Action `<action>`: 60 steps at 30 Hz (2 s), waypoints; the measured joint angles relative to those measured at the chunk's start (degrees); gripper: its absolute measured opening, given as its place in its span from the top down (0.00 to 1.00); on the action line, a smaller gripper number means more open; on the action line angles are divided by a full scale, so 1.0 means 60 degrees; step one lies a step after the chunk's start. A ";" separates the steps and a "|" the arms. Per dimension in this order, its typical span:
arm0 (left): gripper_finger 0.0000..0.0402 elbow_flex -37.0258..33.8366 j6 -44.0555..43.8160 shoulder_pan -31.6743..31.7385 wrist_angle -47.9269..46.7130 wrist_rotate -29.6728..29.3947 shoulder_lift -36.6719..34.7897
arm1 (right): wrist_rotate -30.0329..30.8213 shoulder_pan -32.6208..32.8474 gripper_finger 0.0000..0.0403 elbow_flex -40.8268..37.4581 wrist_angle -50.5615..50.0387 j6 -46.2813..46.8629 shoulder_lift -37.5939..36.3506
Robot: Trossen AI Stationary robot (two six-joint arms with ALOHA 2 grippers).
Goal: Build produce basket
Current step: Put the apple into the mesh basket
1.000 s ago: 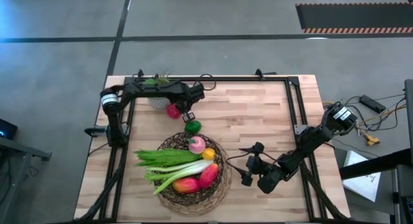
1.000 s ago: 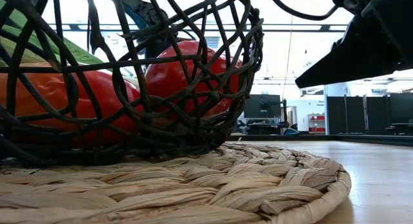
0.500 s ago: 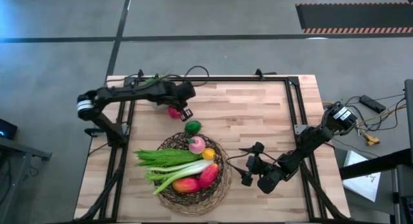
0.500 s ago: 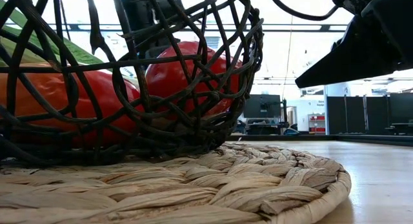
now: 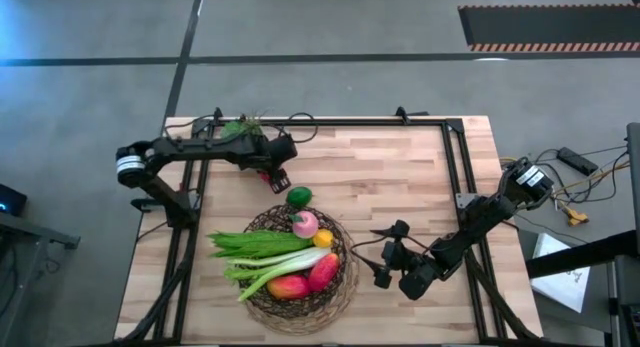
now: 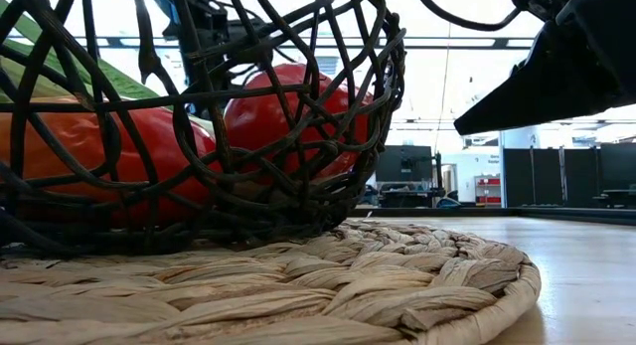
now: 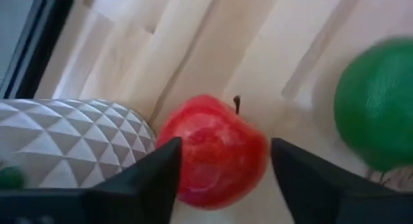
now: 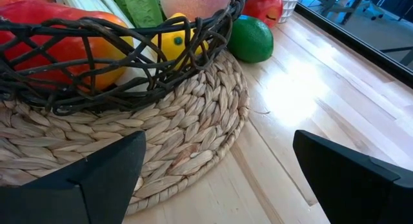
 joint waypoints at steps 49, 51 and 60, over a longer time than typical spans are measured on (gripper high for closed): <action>0.25 -0.1717 0.6559 -0.0281 0.0436 -0.0517 0.0022 | -0.0016 -0.0005 0.05 -0.0011 0.0010 0.0004 0.0000; 0.25 -0.1512 0.5888 -0.0443 -0.0030 -0.0517 0.0021 | -0.0033 -0.0007 0.05 -0.0011 0.0010 0.0004 0.0000; 0.25 -0.0849 0.2364 -0.0692 -0.2805 -0.0633 -0.0029 | -0.0051 -0.0004 0.05 -0.0011 0.0009 0.0004 0.0000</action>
